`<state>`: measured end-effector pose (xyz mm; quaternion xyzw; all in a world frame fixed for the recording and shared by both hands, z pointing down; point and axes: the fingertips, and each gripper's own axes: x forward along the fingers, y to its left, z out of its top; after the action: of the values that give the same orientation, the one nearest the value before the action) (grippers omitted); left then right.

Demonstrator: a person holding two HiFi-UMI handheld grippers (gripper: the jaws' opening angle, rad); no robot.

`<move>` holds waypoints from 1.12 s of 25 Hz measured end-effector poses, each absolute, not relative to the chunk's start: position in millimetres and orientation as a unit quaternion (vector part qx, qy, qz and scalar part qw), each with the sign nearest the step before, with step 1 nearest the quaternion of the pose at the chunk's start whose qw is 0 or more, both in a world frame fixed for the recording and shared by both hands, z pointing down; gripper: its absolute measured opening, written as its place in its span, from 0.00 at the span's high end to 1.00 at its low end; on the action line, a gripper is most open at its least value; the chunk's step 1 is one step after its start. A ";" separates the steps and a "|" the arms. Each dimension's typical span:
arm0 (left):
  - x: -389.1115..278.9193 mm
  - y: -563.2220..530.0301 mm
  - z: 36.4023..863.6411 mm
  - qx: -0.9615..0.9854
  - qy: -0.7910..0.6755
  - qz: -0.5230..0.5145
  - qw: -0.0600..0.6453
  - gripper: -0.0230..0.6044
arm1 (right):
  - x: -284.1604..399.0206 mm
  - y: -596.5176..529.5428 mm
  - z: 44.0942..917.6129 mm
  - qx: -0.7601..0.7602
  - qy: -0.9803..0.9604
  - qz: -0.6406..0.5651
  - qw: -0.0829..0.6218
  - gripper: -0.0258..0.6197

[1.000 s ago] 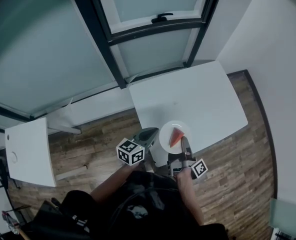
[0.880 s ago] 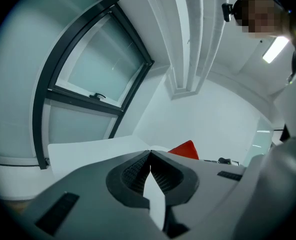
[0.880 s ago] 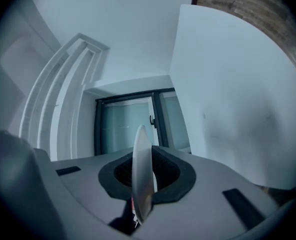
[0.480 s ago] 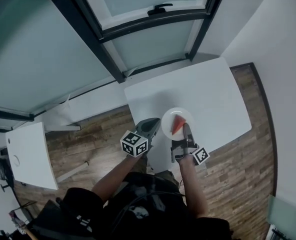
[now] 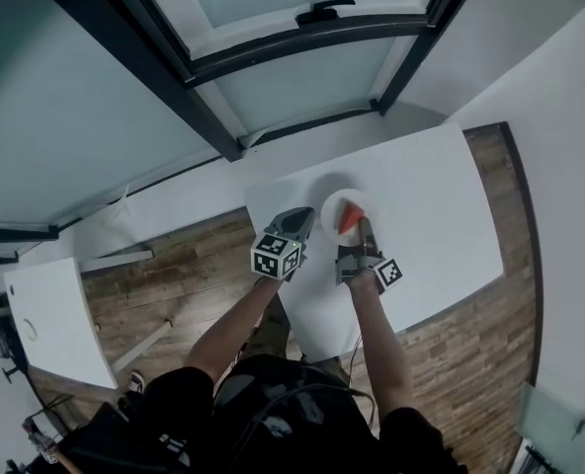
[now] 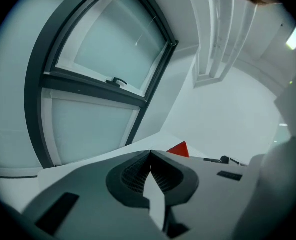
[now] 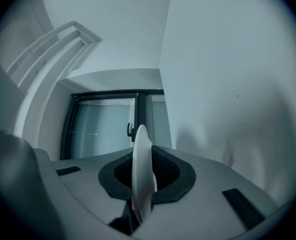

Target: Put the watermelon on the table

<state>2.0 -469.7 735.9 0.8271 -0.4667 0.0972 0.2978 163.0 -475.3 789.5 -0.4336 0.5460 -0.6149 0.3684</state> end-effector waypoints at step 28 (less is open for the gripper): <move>-13.8 -480.4 748.3 0.806 -0.461 0.061 0.366 0.95 | 154.6 -588.8 860.1 -0.635 0.544 -0.547 0.020 0.59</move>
<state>-13.8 -480.4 748.3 0.8062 -0.4608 0.0609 0.3660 154.6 -588.8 860.1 -0.6355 0.5441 -0.5474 0.0196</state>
